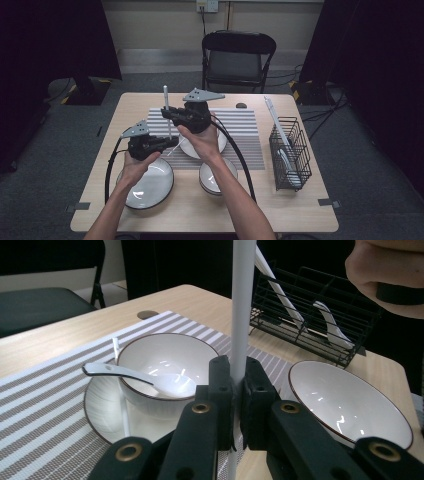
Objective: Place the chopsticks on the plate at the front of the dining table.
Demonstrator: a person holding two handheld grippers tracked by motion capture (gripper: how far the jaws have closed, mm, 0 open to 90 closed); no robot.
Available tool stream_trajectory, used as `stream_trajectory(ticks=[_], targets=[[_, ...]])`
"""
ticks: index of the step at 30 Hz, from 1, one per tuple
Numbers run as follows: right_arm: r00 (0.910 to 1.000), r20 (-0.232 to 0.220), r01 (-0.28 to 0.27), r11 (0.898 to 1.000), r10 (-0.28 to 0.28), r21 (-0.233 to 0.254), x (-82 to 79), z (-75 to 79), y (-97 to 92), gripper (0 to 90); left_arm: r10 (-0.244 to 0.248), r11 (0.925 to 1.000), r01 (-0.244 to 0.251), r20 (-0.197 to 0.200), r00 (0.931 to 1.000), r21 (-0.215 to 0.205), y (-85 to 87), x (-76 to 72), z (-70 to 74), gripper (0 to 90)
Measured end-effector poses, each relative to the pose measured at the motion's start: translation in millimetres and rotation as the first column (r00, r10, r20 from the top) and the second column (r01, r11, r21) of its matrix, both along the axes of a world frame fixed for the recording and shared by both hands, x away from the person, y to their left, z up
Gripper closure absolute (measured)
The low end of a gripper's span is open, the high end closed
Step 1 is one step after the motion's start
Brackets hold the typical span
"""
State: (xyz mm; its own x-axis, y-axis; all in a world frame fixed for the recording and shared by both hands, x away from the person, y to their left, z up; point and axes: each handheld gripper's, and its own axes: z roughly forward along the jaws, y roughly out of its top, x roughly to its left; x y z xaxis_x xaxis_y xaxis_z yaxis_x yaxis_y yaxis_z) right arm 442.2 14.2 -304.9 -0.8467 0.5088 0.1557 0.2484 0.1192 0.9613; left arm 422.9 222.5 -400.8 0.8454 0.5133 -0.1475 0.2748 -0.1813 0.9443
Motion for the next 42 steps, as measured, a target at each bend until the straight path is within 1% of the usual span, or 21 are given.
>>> stream_trajectory(ticks=[1,2,3,5,6,8,10,11,16,19,22,23,25,27,28,31,32,34,36,39,42], targets=[[1.0000,0.001,0.005,1.000,-0.005,0.000,0.1,-0.1,0.5,74.7,-0.007,0.9999,0.007,-0.010,0.9999,-0.013,0.6,0.5,0.0,85.8],[1.0000,-0.002,0.005,1.000,-0.005,-0.003,0.3,-0.3,1.1,73.0,0.002,1.0000,-0.002,-0.009,1.0000,-0.007,1.0,0.4,0.1,85.7],[1.0000,-0.001,0.005,1.000,-0.005,-0.006,0.2,-0.9,1.6,71.6,0.015,0.9998,-0.015,0.002,0.9999,0.015,1.6,0.5,0.2,85.7],[0.9999,-0.005,0.013,1.000,-0.013,-0.014,0.6,-2.1,2.4,66.5,0.017,0.9998,-0.017,-0.007,0.9998,0.010,2.8,1.1,-0.9,85.8],[0.9999,-0.003,0.014,1.000,-0.014,-0.019,0.7,-2.5,2.7,64.5,0.022,0.9995,-0.022,-0.004,0.9997,0.022,3.6,1.2,-0.9,85.8],[0.9999,0.003,0.016,0.999,-0.016,-0.031,0.8,-3.2,3.3,64.1,0.018,0.9996,-0.018,-0.012,0.9998,0.020,3.3,1.0,-1.4,85.7],[0.9998,0.010,0.017,0.999,-0.016,-0.034,0.0,-3.3,3.8,61.9,0.025,0.9991,-0.025,-0.007,0.9996,0.034,2.0,0.6,-1.6,85.8],[0.9997,0.014,0.020,0.999,-0.020,-0.037,-0.1,-3.3,3.7,62.1,0.017,0.9995,-0.017,-0.013,0.9998,0.026,2.0,0.7,-1.9,85.8],[0.9992,0.022,0.033,0.998,-0.032,-0.044,0.4,-4.1,0.2,61.8,0.009,0.9991,-0.009,-0.003,1.0000,0.043,1.7,-0.2,-1.5,85.8],[0.9988,0.023,0.044,0.998,-0.043,-0.045,1.0,-4.9,-4.3,60.9,0.006,0.9997,-0.006,-0.011,0.9999,0.026,2.7,-0.5,-0.9,85.8],[0.9984,0.024,0.052,0.997,-0.051,-0.051,1.4,-5.4,-7.9,59.5,0.003,0.9994,-0.002,-0.010,0.9999,0.035,2.4,-0.7,-1.2,85.9],[0.9981,0.025,0.058,0.997,-0.057,-0.054,1.3,-5.4,-8.6,59.4,-0.001,0.9995,0.002,-0.019,0.9998,0.031,1.8,-1.0,-1.6,85.9],[0.9977,0.024,0.064,0.996,-0.063,-0.055,2.0,-6.1,-10.9,58.8,0.000,0.9991,0.000,-0.012,0.9999,0.043,1.6,-1.2,-1.4,85.9],[0.9974,0.022,0.070,0.996,-0.069,-0.053,2.2,-7.1,-13.8,58.5,-0.004,0.9995,0.005,-0.019,0.9998,0.030,1.6,-1.1,-1.7,85.9],[0.9971,0.022,0.073,0.996,-0.072,-0.055,2.2,-7.7,-15.2,58.3,-0.001,0.9991,0.001,-0.012,0.9999,0.042,1.9,-1.0,-1.5,85.9],[0.9964,0.018,0.084,0.995,-0.083,-0.056,2.8,-9.8,-19.5,57.5,-0.005,0.9995,0.006,-0.020,0.9998,0.032,1.6,-1.3,-2.2,85.9],[0.9962,0.015,0.087,0.995,-0.086,-0.054,3.2,-10.4,-20.9,57.4,-0.001,0.9992,0.002,-0.019,0.9998,0.040,2.1,-1.0,-2.1,86.0],[0.9950,0.017,0.099,0.994,-0.098,-0.052,3.1,-11.2,-22.9,56.8,-0.007,0.9993,0.008,-0.027,0.9996,0.036,3.6,-0.3,-2.3,86.0],[0.9948,0.017,0.101,0.993,-0.101,-0.054,3.1,-12.0,-24.1,56.5,-0.005,0.9990,0.006,-0.017,0.9998,0.045,4.6,-0.4,-2.0,86.0],[0.9937,0.017,0.112,0.992,-0.111,-0.052,4.2,-12.9,-26.1,56.6,-0.006,0.9995,0.006,-0.023,0.9997,0.032,5.5,-0.6,-2.1,86.0],[0.9919,0.019,0.127,0.990,-0.126,-0.062,4.8,-13.5,-27.8,55.9,-0.006,0.9997,0.007,-0.031,0.9995,0.022,5.7,-0.7,-2.5,85.9]])
